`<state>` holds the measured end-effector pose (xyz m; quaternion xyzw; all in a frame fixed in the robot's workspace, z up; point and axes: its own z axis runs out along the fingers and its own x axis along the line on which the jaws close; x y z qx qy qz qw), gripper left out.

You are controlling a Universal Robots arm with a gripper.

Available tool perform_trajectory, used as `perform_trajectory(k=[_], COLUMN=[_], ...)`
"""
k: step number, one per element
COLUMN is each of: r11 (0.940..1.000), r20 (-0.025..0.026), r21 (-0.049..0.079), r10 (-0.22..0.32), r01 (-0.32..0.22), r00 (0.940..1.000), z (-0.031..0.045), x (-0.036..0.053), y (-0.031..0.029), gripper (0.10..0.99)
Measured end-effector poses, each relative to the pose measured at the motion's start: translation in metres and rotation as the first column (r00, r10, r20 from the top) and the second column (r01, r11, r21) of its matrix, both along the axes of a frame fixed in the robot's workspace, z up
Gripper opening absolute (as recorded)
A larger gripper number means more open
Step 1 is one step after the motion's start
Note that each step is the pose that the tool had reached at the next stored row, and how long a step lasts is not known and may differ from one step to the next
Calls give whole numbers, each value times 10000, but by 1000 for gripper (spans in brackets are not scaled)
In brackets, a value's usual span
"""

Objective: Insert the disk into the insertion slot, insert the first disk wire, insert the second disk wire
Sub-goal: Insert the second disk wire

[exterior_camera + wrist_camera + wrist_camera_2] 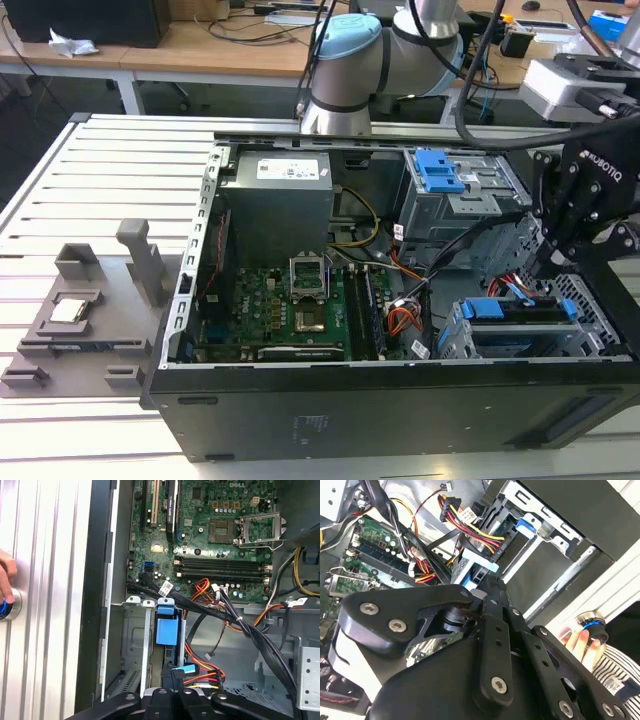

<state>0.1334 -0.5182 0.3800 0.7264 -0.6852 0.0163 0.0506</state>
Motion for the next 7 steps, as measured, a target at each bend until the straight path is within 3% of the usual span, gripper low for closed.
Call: perform_trajectory(k=[7], r11=[10000], r20=[0], r21=[-2], r10=[0], r01=[0], r00=[10000], z=[3], x=[0], y=[0], gripper=[106])
